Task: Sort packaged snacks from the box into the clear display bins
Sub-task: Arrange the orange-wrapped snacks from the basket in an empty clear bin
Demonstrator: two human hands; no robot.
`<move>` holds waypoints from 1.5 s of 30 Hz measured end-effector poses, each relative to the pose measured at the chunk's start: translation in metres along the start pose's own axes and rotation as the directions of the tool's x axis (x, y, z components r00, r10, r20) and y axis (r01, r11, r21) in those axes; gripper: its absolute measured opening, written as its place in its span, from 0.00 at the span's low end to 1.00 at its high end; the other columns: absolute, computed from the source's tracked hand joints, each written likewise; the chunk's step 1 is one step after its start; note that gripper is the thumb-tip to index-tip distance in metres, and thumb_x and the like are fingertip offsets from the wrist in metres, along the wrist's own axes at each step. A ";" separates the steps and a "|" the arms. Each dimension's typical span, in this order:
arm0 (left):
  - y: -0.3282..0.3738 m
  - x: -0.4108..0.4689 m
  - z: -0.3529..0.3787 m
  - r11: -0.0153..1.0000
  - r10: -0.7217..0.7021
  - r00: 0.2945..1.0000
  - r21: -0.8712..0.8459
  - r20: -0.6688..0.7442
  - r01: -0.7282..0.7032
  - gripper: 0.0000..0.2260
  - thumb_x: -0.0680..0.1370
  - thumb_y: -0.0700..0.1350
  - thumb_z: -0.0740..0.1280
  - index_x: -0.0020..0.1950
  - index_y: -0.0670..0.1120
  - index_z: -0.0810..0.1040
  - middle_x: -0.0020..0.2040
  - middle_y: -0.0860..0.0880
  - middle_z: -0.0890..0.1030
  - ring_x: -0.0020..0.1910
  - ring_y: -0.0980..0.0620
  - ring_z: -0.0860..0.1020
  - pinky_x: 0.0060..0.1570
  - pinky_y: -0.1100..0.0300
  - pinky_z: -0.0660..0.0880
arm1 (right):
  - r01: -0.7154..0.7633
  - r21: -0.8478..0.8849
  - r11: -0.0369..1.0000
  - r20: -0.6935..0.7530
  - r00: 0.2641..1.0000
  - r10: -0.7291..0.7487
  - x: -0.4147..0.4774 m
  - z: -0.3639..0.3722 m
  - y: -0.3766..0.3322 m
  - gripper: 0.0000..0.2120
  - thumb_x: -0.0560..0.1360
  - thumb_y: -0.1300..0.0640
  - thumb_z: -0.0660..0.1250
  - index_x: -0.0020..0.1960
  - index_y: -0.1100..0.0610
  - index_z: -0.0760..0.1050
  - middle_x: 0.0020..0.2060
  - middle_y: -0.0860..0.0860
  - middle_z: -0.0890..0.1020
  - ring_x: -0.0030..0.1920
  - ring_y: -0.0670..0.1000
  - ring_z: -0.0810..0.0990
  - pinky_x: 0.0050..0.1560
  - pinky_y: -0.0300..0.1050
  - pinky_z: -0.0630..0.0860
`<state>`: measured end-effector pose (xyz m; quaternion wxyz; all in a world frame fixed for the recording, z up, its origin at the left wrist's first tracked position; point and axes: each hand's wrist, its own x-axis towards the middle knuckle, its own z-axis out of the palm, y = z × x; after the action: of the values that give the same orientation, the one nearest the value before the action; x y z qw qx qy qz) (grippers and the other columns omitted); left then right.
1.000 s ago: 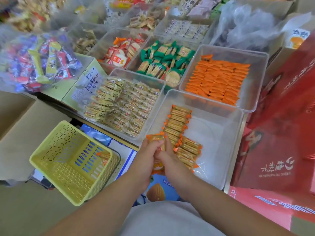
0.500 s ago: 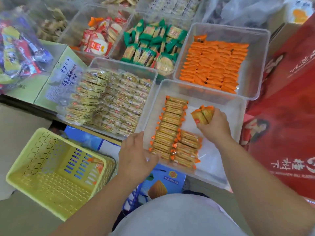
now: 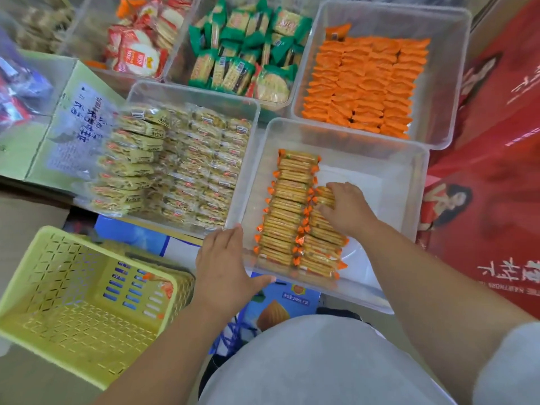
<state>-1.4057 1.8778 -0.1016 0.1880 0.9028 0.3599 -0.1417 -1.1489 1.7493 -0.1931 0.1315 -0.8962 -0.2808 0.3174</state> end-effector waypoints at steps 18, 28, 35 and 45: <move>0.001 -0.002 0.001 1.000 -0.006 0.999 0.011 -0.031 0.006 0.54 0.65 0.71 0.75 0.82 0.44 0.61 0.78 0.48 0.69 0.78 0.45 0.60 0.77 0.49 0.58 | -0.189 0.057 0.980 0.189 0.966 0.175 0.012 -0.006 -0.014 0.26 0.83 0.44 0.57 0.79 0.44 0.54 0.75 0.56 0.59 0.67 0.67 0.71 0.66 0.60 0.73; 0.002 -0.001 0.000 0.999 0.007 1.000 0.034 -0.011 -0.006 0.54 0.68 0.73 0.71 0.83 0.44 0.56 0.80 0.48 0.65 0.79 0.46 0.57 0.79 0.51 0.56 | -0.141 -0.043 0.989 0.159 0.976 0.147 -0.006 0.008 -0.021 0.34 0.83 0.54 0.57 0.82 0.44 0.42 0.80 0.53 0.49 0.75 0.65 0.58 0.67 0.57 0.67; 0.002 -0.029 -0.007 0.990 0.106 0.994 0.092 -0.011 -0.104 0.46 0.75 0.71 0.65 0.85 0.53 0.48 0.83 0.48 0.56 0.83 0.45 0.46 0.81 0.43 0.49 | -0.145 -0.193 0.971 0.219 0.958 0.186 -0.009 -0.009 -0.023 0.42 0.77 0.68 0.57 0.82 0.49 0.37 0.81 0.50 0.36 0.80 0.61 0.36 0.78 0.67 0.47; -0.098 -0.088 -0.050 0.949 -0.015 0.905 -0.292 -0.425 -0.122 0.14 0.76 0.50 0.70 0.59 0.47 0.82 0.56 0.49 0.81 0.59 0.48 0.74 0.60 0.51 0.70 | 0.065 0.033 0.997 -0.273 0.960 -0.054 -0.076 -0.008 -0.044 0.24 0.80 0.54 0.66 0.75 0.55 0.70 0.74 0.56 0.70 0.75 0.59 0.63 0.74 0.52 0.63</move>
<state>-1.5303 1.9135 -0.0461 0.2495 0.8805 0.3846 0.1207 -1.2111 1.7401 -0.1308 0.1971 -0.9194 -0.2803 0.1930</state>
